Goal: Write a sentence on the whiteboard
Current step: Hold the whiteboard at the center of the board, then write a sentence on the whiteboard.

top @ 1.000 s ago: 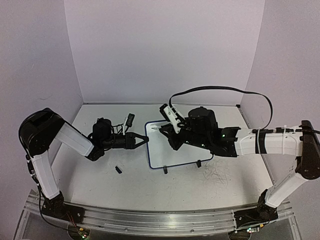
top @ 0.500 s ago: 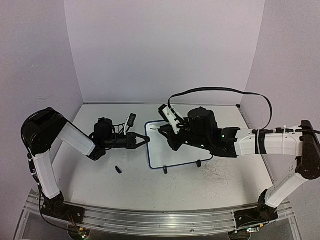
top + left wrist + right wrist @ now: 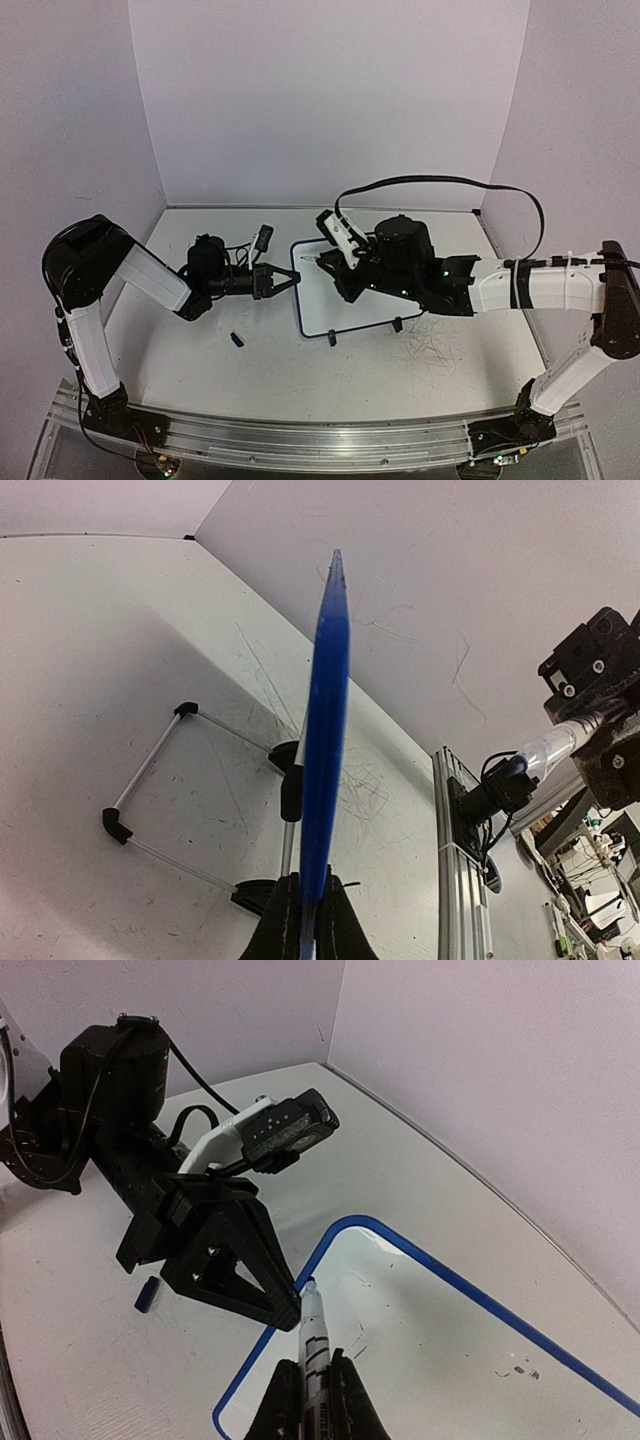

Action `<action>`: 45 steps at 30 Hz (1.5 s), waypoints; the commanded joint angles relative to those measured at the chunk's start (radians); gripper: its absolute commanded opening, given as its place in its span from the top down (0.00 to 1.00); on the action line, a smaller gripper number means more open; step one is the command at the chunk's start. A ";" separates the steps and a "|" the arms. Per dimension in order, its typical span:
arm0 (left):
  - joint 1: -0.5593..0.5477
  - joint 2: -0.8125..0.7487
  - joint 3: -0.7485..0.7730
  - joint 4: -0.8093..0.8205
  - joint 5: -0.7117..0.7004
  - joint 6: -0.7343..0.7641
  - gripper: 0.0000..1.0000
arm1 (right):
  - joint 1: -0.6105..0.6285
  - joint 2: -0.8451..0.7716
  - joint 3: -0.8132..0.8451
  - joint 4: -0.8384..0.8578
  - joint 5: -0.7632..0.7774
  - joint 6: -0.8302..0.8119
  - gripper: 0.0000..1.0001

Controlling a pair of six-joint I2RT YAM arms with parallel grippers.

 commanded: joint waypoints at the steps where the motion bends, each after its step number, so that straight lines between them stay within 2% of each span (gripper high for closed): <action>1: 0.003 -0.010 0.013 0.032 0.022 0.006 1.00 | 0.012 0.009 0.039 0.042 0.021 -0.015 1.00; 17: -0.013 0.006 0.020 0.032 0.013 0.002 1.00 | 0.024 -0.029 -0.051 0.104 0.085 -0.007 1.00; 45: -0.014 0.000 0.015 0.033 0.010 -0.003 1.00 | 0.029 0.086 0.042 0.129 0.149 -0.015 1.00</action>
